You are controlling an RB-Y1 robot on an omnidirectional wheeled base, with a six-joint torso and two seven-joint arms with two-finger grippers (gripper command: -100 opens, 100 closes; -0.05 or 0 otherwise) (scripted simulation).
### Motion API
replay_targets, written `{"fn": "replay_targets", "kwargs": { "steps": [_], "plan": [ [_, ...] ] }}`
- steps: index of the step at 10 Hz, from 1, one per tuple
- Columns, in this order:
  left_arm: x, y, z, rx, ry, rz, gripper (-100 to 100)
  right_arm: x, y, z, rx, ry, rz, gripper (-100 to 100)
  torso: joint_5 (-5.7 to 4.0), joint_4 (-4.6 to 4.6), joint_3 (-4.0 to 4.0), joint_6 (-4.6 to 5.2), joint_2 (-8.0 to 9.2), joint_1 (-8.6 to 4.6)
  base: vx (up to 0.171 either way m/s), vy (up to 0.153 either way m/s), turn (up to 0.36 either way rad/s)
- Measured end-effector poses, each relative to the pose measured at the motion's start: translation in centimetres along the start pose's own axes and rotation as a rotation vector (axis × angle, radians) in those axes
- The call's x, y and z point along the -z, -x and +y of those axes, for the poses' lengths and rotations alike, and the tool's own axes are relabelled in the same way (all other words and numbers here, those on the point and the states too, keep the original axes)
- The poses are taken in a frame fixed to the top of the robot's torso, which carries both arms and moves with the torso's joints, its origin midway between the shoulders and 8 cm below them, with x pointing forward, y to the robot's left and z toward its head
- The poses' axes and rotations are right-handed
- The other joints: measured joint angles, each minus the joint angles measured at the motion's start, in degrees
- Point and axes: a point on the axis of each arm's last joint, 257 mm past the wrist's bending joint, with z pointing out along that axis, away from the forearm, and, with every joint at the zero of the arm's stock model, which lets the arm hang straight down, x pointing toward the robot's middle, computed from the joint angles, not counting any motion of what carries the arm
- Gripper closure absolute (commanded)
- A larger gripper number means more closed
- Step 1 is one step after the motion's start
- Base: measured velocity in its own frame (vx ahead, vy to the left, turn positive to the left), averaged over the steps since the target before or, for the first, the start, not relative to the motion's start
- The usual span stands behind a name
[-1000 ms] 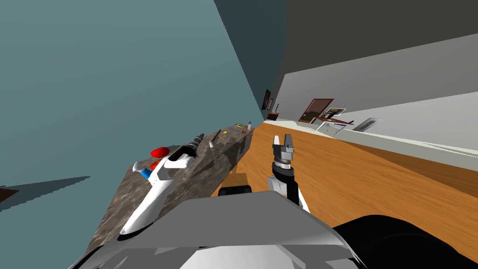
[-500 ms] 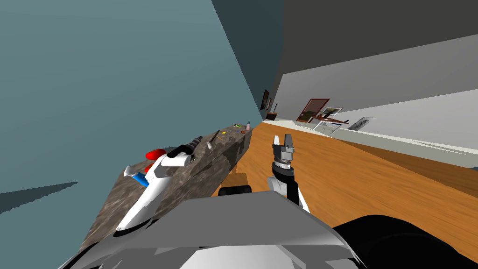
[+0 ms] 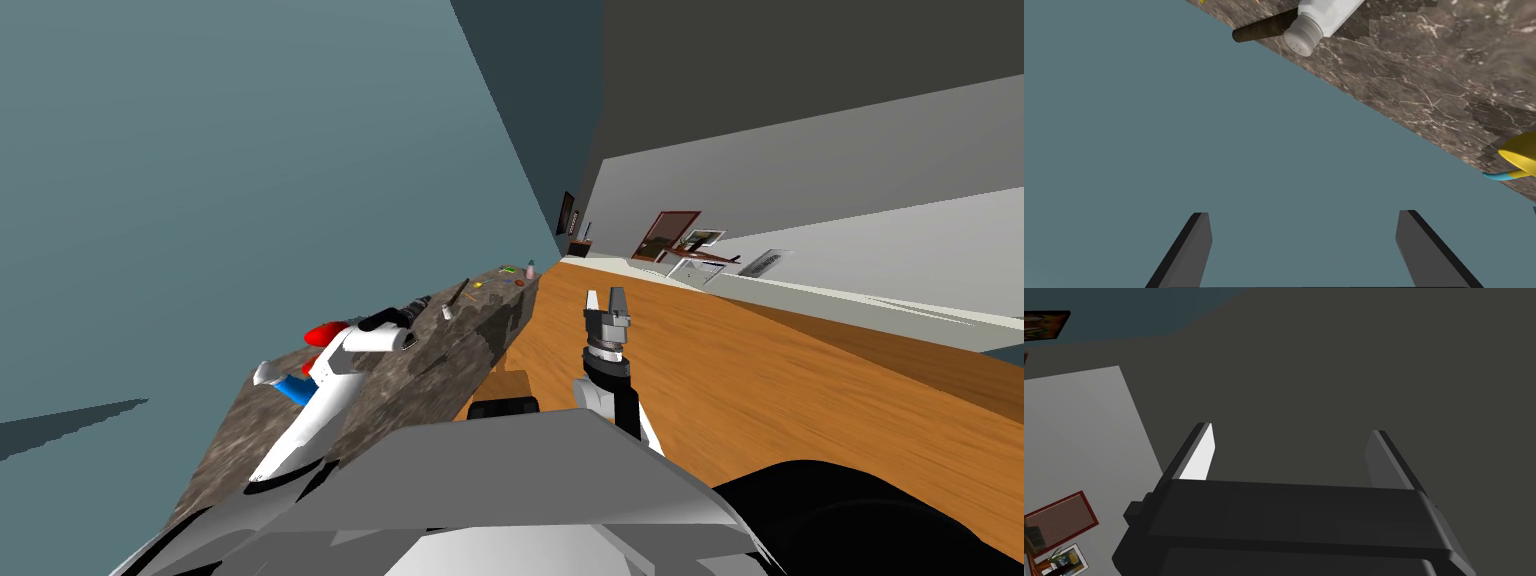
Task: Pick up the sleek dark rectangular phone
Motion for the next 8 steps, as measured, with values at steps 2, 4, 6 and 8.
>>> {"fn": "replay_targets", "kwargs": {
  "steps": [2, 4, 6, 8],
  "plan": [
    [0.0, -0.2, 1.4, -0.006, 0.045, 0.023, -100, 0.0, 0.0, 0.0, 0.000, 0.000, 0.000, 0, 0.00, 0.01, 0.02, -0.03, 0.04, -0.01, 0.007, 0.008, -0.034],
    [-0.2, -0.1, 3.1, -0.012, 0.103, 0.049, -100, 0.0, 0.0, 0.0, 0.000, 0.000, 0.000, 0, 0.01, 0.00, 0.01, -0.02, 0.02, 0.02, 0.011, 0.017, -0.047],
    [-0.4, -0.3, 5.2, -0.016, 0.168, 0.081, -100, 0.0, 0.0, 0.0, 0.000, 0.000, 0.000, 0, 0.02, 0.00, 0.01, -0.02, 0.02, 0.05, 0.008, 0.015, -0.026],
    [-0.4, -0.3, 6.9, -0.016, 0.218, 0.108, -100, 0.0, 0.0, 0.0, 0.000, 0.000, 0.000, 0, 0.01, 0.01, 0.02, -0.01, 0.03, 0.03, 0.006, 0.016, -0.061]
  ]
}}
